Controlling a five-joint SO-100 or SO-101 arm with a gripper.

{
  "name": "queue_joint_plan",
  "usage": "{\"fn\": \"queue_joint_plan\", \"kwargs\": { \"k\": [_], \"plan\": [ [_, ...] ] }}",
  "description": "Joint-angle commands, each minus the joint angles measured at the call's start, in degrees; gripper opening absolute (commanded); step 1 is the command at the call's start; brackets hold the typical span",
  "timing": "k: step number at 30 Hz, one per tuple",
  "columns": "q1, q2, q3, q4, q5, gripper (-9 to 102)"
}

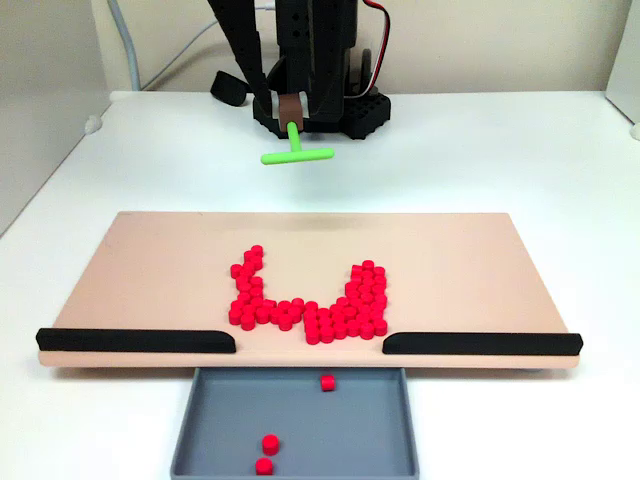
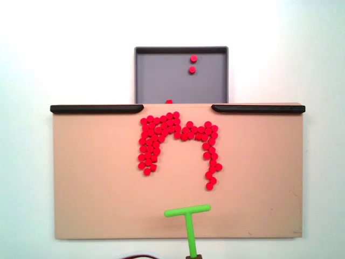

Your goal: Gather the right side granules

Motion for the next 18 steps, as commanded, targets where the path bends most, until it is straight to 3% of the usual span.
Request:
{"fn": "queue_joint_plan", "kwargs": {
  "k": [1, 18],
  "plan": [
    [0.0, 0.6, -0.3, 0.4, 0.3, 0],
    [0.0, 0.6, -0.3, 0.4, 1.9, 0]
  ]
}}
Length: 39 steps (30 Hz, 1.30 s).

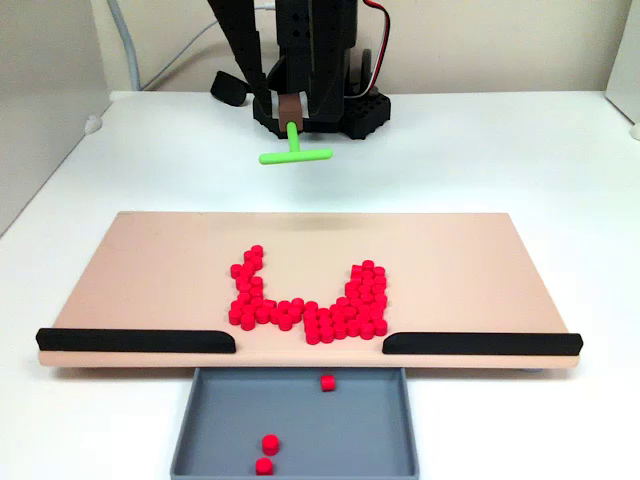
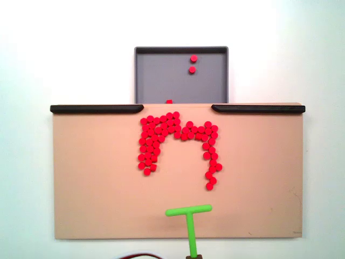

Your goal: Gather the right side granules

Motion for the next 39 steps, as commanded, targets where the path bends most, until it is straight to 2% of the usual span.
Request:
{"fn": "queue_joint_plan", "kwargs": {
  "k": [1, 15, 25, 31, 39],
  "plan": [
    [0.0, 0.7, -0.3, 0.4, 0.6, 0],
    [0.8, 0.1, -1.1, 1.0, 2.3, 0],
    [3.0, 0.7, -0.3, 1.0, -1.6, 0],
    [6.8, 1.1, -0.3, 1.0, -10.1, 0],
    [16.3, -1.2, -1.4, 0.4, -29.9, 0]
  ]
}}
